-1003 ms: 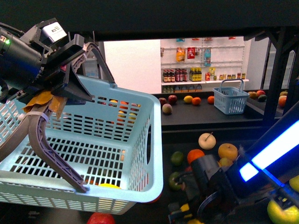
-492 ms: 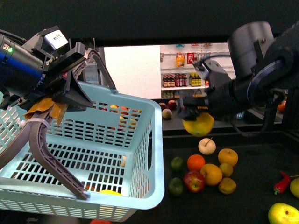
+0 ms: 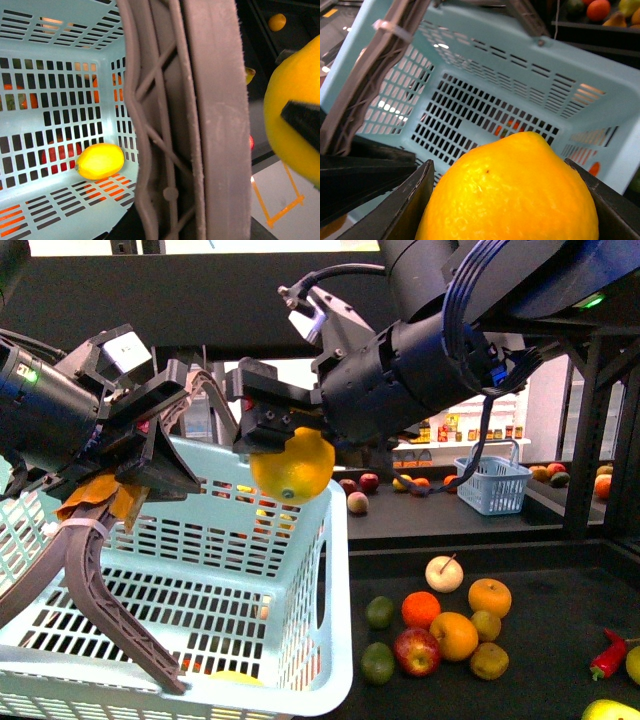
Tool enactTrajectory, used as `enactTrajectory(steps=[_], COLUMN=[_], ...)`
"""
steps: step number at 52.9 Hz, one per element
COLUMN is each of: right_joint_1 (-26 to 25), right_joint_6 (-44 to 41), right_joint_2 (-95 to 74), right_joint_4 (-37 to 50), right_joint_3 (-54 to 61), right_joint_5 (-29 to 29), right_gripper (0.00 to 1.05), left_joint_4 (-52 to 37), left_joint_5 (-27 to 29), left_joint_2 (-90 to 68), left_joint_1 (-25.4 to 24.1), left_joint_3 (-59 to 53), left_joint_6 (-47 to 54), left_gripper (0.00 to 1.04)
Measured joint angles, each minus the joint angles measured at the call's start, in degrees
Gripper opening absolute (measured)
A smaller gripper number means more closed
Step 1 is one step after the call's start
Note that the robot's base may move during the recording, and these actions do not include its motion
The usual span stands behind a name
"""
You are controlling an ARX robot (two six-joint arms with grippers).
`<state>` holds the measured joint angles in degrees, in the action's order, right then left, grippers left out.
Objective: Pick lemon from shelf
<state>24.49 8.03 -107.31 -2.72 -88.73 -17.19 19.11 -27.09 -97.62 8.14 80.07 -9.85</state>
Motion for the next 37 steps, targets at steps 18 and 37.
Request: enactTrajectory(steps=[18, 37], right_joint_1=[3.72, 4.66], right_joint_6=[0.37, 0.87], right_joint_2=[-3.06, -6.88], right_joint_4=[-1.92, -1.01], right_joint_3=[-0.68, -0.79], right_joint_5=[-0.37, 1.09], right_gripper=[0.72, 0.97], left_joint_4=[0.00, 0.00], left_joint_5=[0.46, -0.11], left_joint_2=[0.00, 0.00], left_joint_1=[0.00, 0.00], left_joint_3=[0.00, 0.00], left_joint_6=[0.11, 0.17], left_gripper=[0.16, 0.16])
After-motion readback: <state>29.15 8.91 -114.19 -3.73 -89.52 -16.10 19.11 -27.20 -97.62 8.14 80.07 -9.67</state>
